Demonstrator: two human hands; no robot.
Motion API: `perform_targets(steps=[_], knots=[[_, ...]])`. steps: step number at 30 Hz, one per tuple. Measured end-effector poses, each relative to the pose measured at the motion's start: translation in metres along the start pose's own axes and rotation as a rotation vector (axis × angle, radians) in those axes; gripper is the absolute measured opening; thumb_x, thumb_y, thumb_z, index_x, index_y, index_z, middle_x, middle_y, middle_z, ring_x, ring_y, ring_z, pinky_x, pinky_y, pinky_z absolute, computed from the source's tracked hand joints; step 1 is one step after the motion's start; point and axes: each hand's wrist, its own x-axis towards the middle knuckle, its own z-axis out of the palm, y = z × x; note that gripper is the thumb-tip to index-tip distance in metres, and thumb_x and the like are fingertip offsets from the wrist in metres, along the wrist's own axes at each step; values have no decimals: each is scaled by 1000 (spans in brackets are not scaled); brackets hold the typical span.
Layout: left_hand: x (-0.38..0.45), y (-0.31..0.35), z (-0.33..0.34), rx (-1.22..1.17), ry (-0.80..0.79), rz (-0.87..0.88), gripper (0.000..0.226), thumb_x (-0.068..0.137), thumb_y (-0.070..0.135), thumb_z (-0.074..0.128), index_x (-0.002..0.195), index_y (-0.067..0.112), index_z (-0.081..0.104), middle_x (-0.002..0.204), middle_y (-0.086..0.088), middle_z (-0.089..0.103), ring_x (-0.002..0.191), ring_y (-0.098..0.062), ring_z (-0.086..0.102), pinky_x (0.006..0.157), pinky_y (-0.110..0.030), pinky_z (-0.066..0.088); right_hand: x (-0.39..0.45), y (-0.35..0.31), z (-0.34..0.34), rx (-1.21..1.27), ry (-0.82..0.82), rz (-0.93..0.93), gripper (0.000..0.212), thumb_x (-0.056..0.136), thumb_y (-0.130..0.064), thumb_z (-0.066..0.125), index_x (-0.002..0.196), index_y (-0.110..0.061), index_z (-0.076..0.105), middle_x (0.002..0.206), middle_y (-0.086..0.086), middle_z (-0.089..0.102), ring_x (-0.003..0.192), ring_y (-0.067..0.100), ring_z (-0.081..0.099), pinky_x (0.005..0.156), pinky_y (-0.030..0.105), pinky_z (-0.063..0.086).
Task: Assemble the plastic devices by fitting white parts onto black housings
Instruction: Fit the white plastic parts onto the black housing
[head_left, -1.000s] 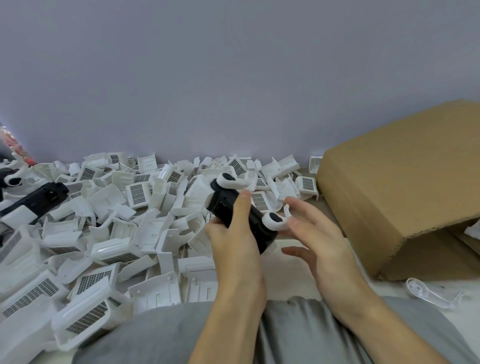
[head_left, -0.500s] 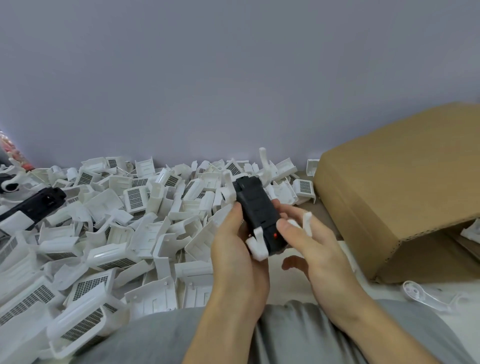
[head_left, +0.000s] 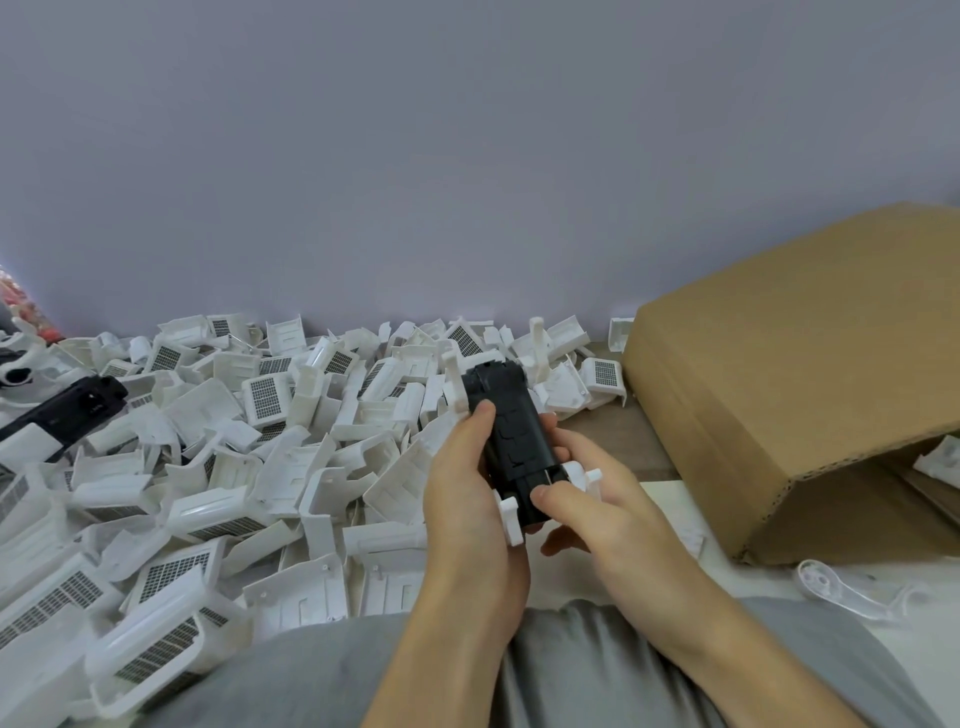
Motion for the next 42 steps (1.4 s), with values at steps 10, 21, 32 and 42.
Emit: perform_targets(steps=[10, 21, 32, 42], knots=[[-1, 2, 1, -40, 12, 33, 29, 95, 31, 53, 99, 7, 69, 80, -12, 67, 59, -22, 60, 43, -23, 43, -1, 2, -1, -34, -27, -1, 47, 71, -32, 51, 107, -62, 60, 97, -21, 67, 81, -2, 63, 70, 24, 46], [0, 2, 1, -7, 23, 57, 28, 92, 34, 56, 83, 14, 74, 76, -11, 69, 61, -22, 61, 62, -34, 41, -3, -5, 3, -75, -15, -87, 48, 76, -27, 50, 96, -70, 58, 97, -24, 68, 86, -6, 63, 69, 10, 46], [-3, 3, 2, -24, -14, 58, 29, 91, 31, 53, 92, 6, 69, 71, -14, 66, 52, -21, 62, 40, -21, 43, 1, 2, -1, 22, -33, 5, 48, 69, -33, 57, 105, -62, 61, 107, -17, 67, 81, 3, 64, 72, 31, 46], [-2, 4, 1, -20, -13, 65, 28, 87, 30, 57, 96, 7, 69, 79, -15, 67, 56, -23, 61, 44, -25, 45, -1, 3, -1, 1, -44, 1, 52, 69, -31, 53, 104, -70, 57, 102, -22, 64, 84, 0, 63, 75, 28, 46]])
